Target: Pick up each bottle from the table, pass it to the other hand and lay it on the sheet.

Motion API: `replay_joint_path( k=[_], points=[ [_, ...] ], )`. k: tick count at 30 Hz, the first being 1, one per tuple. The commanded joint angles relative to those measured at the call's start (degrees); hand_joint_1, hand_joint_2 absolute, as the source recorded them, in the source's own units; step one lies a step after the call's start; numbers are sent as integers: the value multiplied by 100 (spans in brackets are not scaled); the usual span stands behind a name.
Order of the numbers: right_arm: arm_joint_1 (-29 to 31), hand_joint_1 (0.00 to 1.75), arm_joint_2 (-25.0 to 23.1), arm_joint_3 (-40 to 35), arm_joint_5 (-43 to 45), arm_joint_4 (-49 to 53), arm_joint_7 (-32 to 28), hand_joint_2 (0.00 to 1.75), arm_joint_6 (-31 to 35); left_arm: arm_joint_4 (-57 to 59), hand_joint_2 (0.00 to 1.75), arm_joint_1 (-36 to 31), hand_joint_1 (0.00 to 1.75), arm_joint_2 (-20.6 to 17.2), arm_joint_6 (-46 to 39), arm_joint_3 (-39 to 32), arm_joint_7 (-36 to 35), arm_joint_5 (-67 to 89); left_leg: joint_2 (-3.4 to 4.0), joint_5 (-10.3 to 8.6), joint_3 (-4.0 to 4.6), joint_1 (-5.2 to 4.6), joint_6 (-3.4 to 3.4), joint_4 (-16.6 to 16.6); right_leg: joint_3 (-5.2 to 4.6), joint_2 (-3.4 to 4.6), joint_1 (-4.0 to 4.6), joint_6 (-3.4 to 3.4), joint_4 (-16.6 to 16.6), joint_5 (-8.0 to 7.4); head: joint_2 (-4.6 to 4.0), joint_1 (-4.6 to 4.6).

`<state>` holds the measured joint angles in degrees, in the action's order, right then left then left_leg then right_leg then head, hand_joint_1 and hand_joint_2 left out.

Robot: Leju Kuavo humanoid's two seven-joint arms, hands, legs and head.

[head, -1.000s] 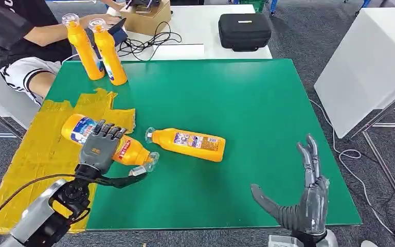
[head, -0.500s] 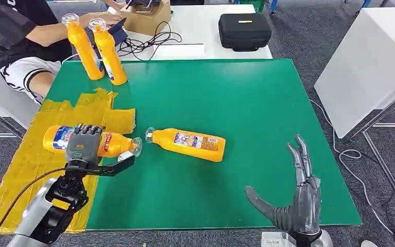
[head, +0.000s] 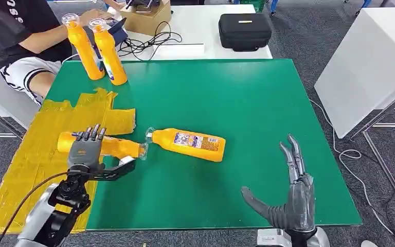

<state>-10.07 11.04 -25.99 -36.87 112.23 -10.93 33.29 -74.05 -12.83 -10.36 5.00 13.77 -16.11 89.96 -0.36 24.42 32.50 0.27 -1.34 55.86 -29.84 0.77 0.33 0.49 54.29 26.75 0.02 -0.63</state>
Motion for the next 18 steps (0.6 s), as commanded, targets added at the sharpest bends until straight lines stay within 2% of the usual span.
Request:
replay_joint_path(
  k=[1, 8, 10, 12, 14, 17, 18],
  points=[
    [213, 0, 76, -186, 32, -384, 29, 175, 26, 337, 175, -81, 0, 176, 11, -140, 8, -27, 6, 9, -30, 2, 4, -8, 32, -2, 2, 8, -13, 5, 0, 0],
    [211, 0, -8, -151, -291, -321, 238, 175, -8, 187, 175, -85, 0, 286, -124, -117, 63, -177, 2, 3, -12, 0, 1, -4, 12, -2, -1, 5, -6, 1, 0, 0],
    [158, 0, -68, -30, -786, -269, 432, 175, 136, -181, 175, -12, 0, 463, -383, -175, 458, -976, 4, 12, -32, 3, 4, -4, 35, -6, 3, 10, -11, 8, 0, 0],
    [106, 0, -94, 86, -1372, -195, 693, 175, 208, -807, 175, 112, 0, 602, -394, -98, 860, -2110, -1, 3, -7, 1, 1, -1, 10, -7, 1, 6, -5, 2, 0, 0],
    [105, 0, -110, 175, -1878, -128, 912, 175, 207, -1607, 175, 251, 0, 559, -129, 199, 1008, -3331, -11, 13, -15, 3, 1, 8, 24, -21, 3, 12, -2, 13, 0, 0],
    [126, 0, -111, 188, -1930, -145, 928, 175, 196, -1741, 175, 292, 0, 558, -102, 232, 992, -3579, -9, 9, -6, 2, 1, 7, 11, -12, 1, 9, -2, 8, 0, 0],
    [156, 0, -125, 231, -2150, -180, 1012, 175, 153, -1766, 175, 305, 0, 606, -168, 214, 1305, -4335, -10, 14, -18, 3, 1, 6, 25, -14, 3, 10, -5, 12, 0, 0]
  ],
)
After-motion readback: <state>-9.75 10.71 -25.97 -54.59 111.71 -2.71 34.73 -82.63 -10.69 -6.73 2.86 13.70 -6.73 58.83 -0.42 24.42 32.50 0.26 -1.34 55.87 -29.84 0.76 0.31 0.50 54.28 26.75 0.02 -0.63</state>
